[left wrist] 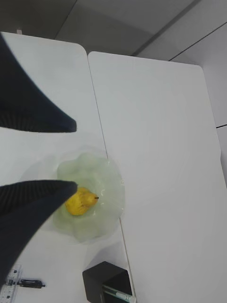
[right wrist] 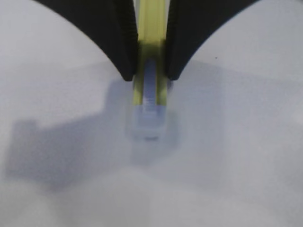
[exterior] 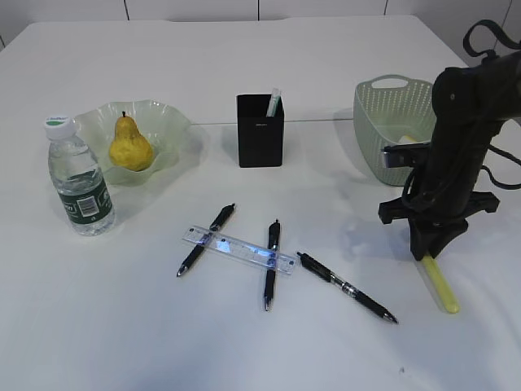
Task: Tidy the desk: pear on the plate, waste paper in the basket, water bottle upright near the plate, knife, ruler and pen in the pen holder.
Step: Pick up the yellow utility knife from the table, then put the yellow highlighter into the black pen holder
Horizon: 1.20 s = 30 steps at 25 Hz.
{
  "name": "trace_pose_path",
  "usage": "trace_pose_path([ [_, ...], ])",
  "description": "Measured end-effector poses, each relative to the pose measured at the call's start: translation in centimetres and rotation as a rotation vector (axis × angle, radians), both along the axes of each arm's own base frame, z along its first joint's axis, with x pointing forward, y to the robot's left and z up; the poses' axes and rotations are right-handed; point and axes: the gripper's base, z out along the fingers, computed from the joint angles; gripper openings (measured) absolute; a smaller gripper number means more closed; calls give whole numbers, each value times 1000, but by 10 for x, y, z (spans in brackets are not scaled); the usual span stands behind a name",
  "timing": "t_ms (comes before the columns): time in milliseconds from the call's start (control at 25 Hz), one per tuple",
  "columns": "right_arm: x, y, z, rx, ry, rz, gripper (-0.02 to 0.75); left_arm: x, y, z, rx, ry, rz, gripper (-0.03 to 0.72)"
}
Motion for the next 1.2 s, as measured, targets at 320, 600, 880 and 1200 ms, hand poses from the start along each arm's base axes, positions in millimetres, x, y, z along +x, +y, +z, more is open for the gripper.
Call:
trace_pose_path([
  [320,3,1,10,5,39,-4,155,0,0,0,0,0,0,237],
  [600,29,15,57,130,-52,-23,155,0,0,0,2,0,2,237],
  [880,53,33,110,292,-231,30,155,0,0,0,2,0,2,237],
  [1200,74,65,160,366,-556,201,155,0,0,0,2,0,2,237],
])
